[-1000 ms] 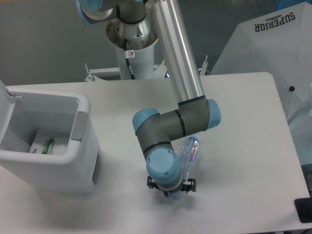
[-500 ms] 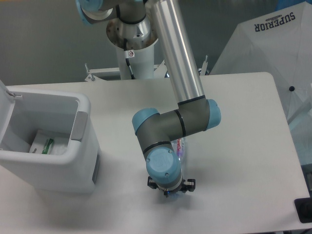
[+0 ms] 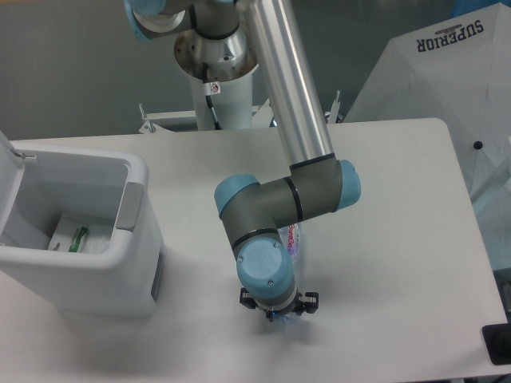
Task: Place the trash in the trash can
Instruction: 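Rotate the gripper to align with the bottle and close on it, then lift the clear bottle and carry it over the trash bin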
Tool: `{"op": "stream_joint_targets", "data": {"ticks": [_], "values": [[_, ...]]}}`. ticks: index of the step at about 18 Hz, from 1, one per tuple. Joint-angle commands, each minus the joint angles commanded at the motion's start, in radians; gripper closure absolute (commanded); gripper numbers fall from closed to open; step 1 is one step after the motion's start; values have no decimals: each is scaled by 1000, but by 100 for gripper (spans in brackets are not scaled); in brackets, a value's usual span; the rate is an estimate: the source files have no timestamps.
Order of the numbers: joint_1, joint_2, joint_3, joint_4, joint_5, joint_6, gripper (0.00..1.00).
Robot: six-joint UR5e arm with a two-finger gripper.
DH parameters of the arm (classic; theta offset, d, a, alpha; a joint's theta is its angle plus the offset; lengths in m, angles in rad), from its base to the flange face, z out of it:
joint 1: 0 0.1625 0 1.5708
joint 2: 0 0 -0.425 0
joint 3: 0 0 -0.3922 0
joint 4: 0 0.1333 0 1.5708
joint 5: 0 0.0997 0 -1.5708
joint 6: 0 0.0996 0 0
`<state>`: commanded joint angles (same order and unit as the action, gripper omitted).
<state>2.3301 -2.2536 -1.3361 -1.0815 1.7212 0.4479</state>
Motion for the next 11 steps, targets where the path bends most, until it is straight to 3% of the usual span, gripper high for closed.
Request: {"op": "stream_joint_targets", "data": {"ticks": [5, 11], "values": [[12, 106, 11, 2, -76, 3, 34], [34, 230, 87, 3, -253, -8, 34]]}}
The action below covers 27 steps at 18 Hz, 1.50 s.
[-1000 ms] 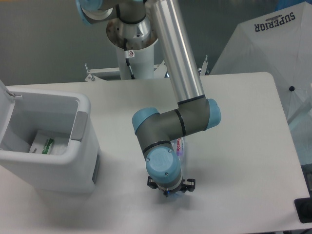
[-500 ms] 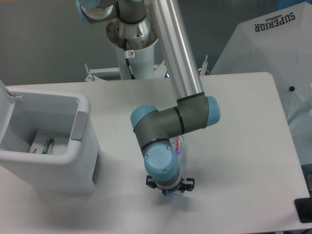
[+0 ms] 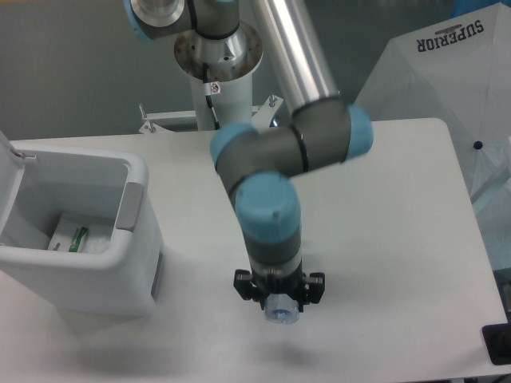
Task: Place the trash in the trash can
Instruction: 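Lift the clear bottle and carry it over the trash bin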
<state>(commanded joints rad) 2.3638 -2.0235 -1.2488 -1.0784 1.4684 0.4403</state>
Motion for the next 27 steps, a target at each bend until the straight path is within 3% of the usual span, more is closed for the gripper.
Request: {"op": "stream_joint_targets", "data": {"ticks": [3, 7, 12, 16, 18, 22, 23, 27], "values": [[8, 48, 43, 8, -144, 3, 34], [34, 92, 80, 106, -373, -35, 33], [45, 137, 135, 115, -583, -86, 33], [29, 170, 135, 117, -704, -90, 33], [8, 203, 123, 115, -761, -91, 33], [-78, 209, 95, 118, -772, -89, 33], [-98, 219, 69, 135, -772, -89, 33], [-158, 252, -90, 293, -772, -81, 33]]}}
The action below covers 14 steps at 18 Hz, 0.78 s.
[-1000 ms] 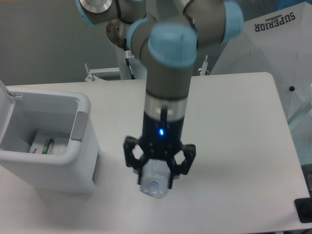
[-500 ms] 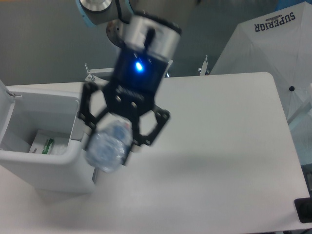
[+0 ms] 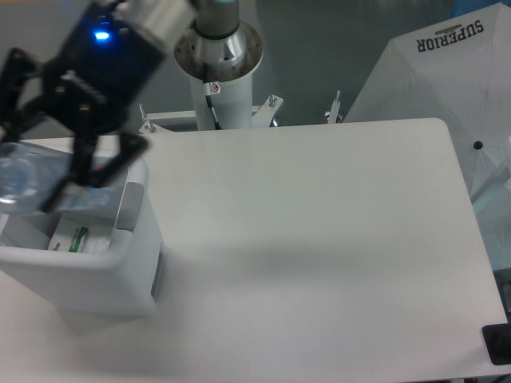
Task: Place the trash in the trash can
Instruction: 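Lift the clear bottle and carry it over the trash bin, then lower the bottle into the bin and open the gripper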
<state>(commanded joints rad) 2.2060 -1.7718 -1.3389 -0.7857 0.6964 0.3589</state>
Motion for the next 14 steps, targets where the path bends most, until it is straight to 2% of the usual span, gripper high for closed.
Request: {"op": "stream_joint_targets", "data": {"ticks": [4, 7, 14], "values": [[-35, 3, -59, 26, 2, 6, 33], [-35, 0, -86, 26, 2, 50, 31], [-34, 34, -207, 26, 3, 144, 23]]}}
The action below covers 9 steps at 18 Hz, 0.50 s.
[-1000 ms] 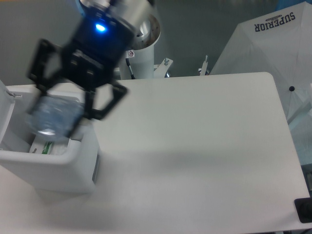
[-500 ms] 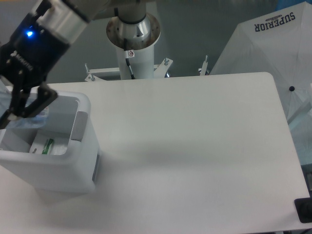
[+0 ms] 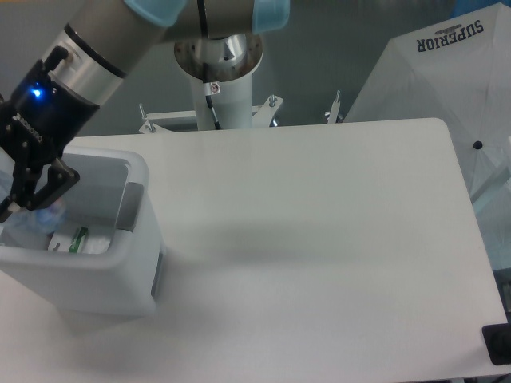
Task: Place the trash in the trash can
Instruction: 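Lower the bottle into the bin and open the gripper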
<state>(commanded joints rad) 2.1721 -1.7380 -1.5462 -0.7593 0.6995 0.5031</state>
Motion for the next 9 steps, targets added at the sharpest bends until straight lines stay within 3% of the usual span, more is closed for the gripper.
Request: {"op": "stream_joint_targets", "data": {"ticks": [5, 9], "values": [[9, 2, -23, -2, 2, 0, 5], [44, 18, -20, -2, 23, 0, 0]]}}
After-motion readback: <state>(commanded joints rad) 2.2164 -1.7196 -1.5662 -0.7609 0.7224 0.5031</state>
